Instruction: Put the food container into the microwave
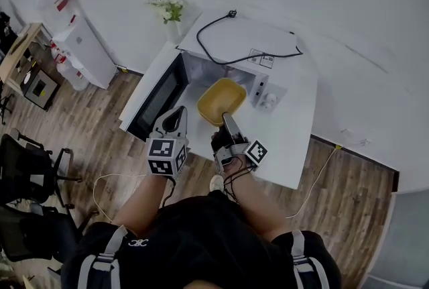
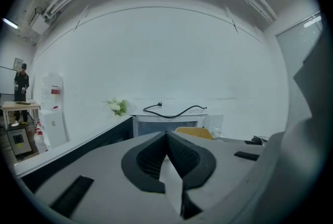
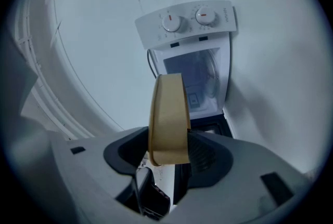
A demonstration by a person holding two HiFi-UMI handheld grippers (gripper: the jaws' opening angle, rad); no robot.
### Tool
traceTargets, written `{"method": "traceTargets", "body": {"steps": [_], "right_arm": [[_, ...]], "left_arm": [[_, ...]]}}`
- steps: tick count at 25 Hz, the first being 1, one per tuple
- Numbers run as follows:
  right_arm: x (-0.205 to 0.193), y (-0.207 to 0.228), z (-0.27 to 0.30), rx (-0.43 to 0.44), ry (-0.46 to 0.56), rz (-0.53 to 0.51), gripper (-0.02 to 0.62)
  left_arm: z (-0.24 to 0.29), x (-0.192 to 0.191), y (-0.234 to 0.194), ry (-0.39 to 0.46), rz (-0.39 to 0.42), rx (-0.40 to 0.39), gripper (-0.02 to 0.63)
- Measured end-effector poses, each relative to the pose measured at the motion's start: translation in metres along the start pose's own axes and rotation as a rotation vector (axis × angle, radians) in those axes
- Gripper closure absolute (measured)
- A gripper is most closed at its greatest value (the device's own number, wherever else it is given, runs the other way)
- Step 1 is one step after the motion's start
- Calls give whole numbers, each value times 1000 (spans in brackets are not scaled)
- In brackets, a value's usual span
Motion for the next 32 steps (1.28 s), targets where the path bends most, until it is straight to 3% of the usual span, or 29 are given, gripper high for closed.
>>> {"method": "traceTargets", "body": {"steps": [5, 18, 32], "right_arm": [[37, 29, 22, -50, 8, 24, 362], [89, 75, 74, -86, 49, 23, 362], [134, 120, 142, -145, 180, -73, 362]], "left_arm": [[45, 2, 9, -31, 7, 4, 594], [106, 1, -4, -54, 3, 23, 594], [159, 5, -29, -60, 1, -60, 594]]}}
Point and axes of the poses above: the fingertips, and each gripper's own axes: z forward along the fingers, y to its right, x out of its top, the point moved 3 cm from there along -z, backward along the fingers, and after that the axes turned 13 degrees about x, right-handed, at the moved point
